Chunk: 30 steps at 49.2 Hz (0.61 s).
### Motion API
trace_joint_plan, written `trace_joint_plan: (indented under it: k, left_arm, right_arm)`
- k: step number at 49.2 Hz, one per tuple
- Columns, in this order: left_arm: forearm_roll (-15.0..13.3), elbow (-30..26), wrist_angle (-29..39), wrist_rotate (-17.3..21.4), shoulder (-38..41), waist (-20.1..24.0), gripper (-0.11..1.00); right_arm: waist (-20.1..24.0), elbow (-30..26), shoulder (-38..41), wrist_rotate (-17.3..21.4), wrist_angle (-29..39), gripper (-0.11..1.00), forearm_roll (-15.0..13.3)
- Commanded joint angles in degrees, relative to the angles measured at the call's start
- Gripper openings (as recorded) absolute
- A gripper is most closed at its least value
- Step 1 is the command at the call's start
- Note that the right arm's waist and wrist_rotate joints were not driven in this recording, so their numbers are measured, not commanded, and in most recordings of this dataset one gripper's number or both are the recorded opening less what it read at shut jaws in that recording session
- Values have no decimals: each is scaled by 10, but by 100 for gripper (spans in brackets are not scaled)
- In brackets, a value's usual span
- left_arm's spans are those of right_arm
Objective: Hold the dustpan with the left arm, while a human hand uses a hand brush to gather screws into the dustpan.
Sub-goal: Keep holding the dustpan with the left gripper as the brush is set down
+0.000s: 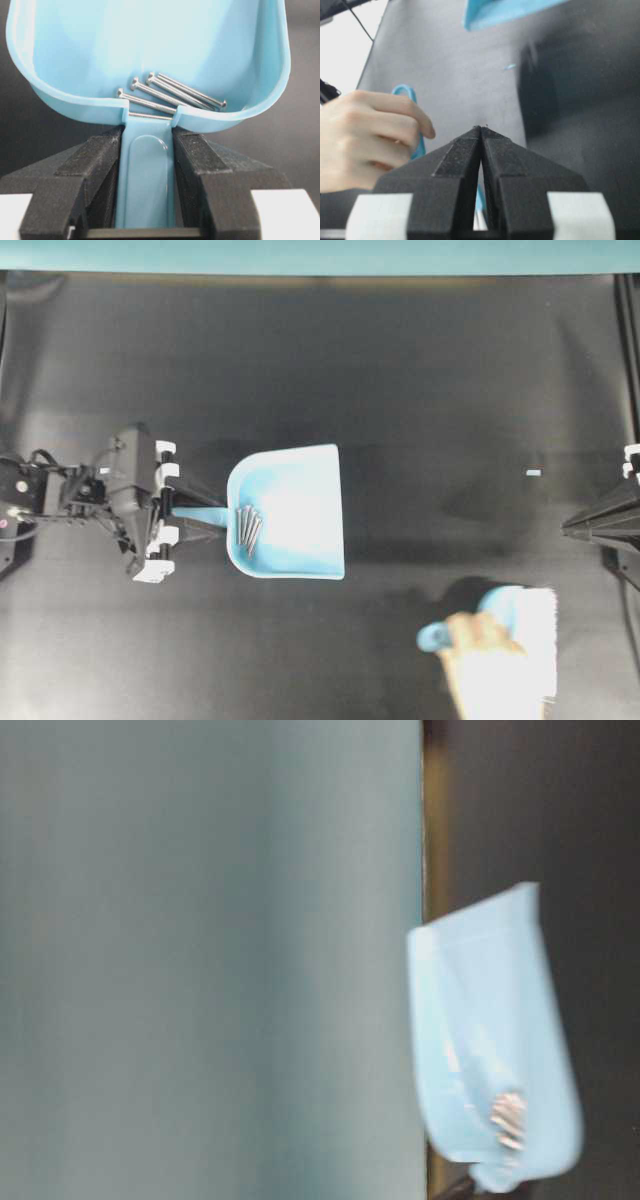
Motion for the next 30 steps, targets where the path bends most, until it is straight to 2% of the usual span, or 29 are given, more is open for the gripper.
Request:
trace_joint_plan:
  k: [1,13,21,30]
  left_arm:
    - [2,4,1,-1,-33,-1,31]
    - [2,15,56,-4,-83,-2,31]
    - [2,18,93,-7,-83,-3,31]
    - [2,25,95,-8,-66,-5,31]
  right_arm:
    - [0,-3,3,0,-4,0,1]
    - [0,-3,3,0,-4,0,1]
    - [0,-3,3,0,-4,0,1]
    - [0,-3,3,1,-4,0,1]
